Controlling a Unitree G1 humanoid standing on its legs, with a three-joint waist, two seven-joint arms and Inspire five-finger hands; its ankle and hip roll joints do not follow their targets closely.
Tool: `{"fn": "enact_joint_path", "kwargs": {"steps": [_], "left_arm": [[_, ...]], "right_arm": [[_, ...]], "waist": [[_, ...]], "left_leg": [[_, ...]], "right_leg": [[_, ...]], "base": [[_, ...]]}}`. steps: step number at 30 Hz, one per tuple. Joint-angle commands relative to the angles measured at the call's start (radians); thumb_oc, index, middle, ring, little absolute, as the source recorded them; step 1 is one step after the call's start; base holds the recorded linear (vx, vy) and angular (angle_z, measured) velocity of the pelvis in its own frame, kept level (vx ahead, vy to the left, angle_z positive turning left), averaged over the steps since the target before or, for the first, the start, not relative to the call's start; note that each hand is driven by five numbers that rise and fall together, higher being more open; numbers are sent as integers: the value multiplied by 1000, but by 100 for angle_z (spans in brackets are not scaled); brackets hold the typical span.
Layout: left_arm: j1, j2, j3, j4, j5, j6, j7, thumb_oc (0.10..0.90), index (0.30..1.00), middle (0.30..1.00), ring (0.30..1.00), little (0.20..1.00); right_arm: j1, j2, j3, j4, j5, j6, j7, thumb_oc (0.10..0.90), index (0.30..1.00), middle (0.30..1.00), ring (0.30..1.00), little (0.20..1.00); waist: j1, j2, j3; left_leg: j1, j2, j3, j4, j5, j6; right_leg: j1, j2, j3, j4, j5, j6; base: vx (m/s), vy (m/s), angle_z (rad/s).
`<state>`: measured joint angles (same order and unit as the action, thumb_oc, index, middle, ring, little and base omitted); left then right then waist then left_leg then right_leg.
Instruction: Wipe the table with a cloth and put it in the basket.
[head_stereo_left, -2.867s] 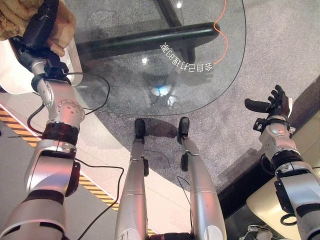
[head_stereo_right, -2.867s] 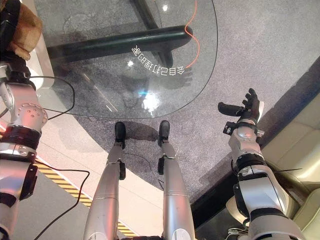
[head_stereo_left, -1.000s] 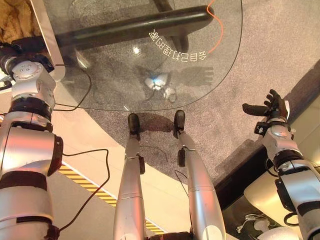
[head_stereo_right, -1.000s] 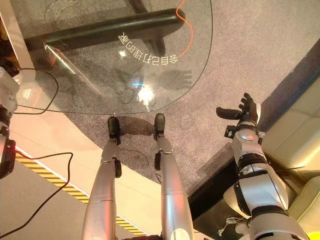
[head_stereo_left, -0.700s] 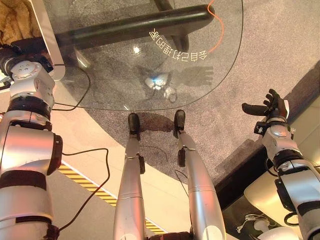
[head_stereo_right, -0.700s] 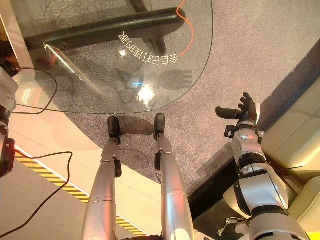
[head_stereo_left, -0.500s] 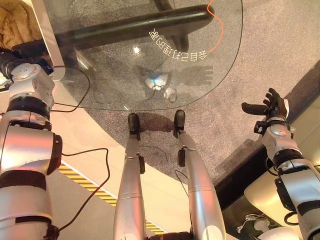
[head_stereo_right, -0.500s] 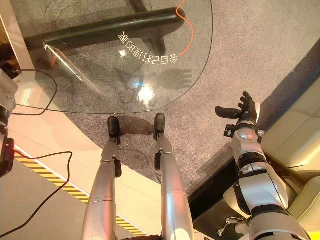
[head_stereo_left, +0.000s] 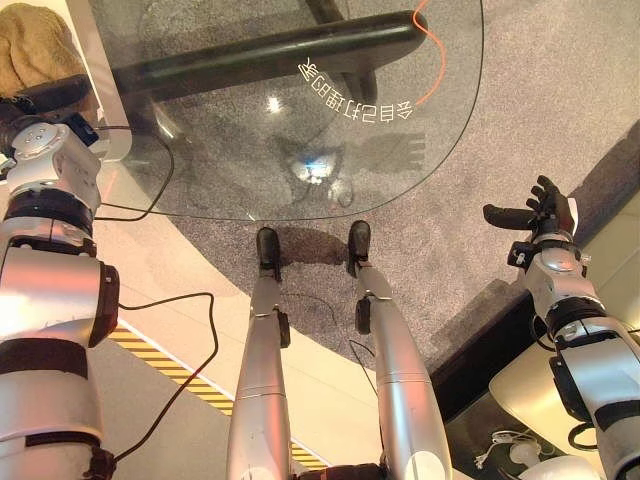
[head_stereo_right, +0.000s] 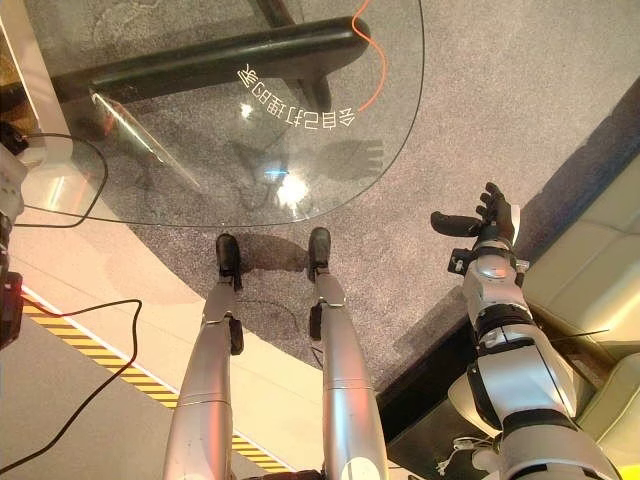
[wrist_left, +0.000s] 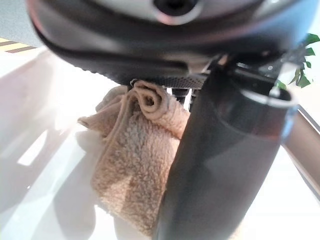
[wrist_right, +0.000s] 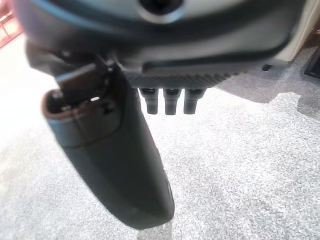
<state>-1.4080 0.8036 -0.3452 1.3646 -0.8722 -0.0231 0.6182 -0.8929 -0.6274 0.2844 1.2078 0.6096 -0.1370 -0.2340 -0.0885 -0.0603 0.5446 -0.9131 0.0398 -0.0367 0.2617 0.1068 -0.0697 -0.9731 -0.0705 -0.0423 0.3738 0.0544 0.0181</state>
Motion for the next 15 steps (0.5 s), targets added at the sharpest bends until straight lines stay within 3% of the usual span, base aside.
{"fn": "enact_joint_path", "kwargs": {"steps": [1,15], "left_arm": [[-23,112,13,52,6,-82,39,800,900,900,900,900],[38,134,58,9,-3,-168,45,800,900,900,900,900]], "right_arm": [[24,-114,27,29,34,-36,-13,800,900,900,900,900],[95,-109,-1,22,22,-55,-3,800,900,900,900,900]], "waist": [[-19,42,-25],[-17,46,-25]], "left_leg": [[13,17,-28,96,-105,0],[108,23,-19,59,-93,-6]], "right_leg": [[77,24,55,13,-117,35],[166,23,68,-17,-112,46]], "base": [[0,0,0],[0,0,0]]}}
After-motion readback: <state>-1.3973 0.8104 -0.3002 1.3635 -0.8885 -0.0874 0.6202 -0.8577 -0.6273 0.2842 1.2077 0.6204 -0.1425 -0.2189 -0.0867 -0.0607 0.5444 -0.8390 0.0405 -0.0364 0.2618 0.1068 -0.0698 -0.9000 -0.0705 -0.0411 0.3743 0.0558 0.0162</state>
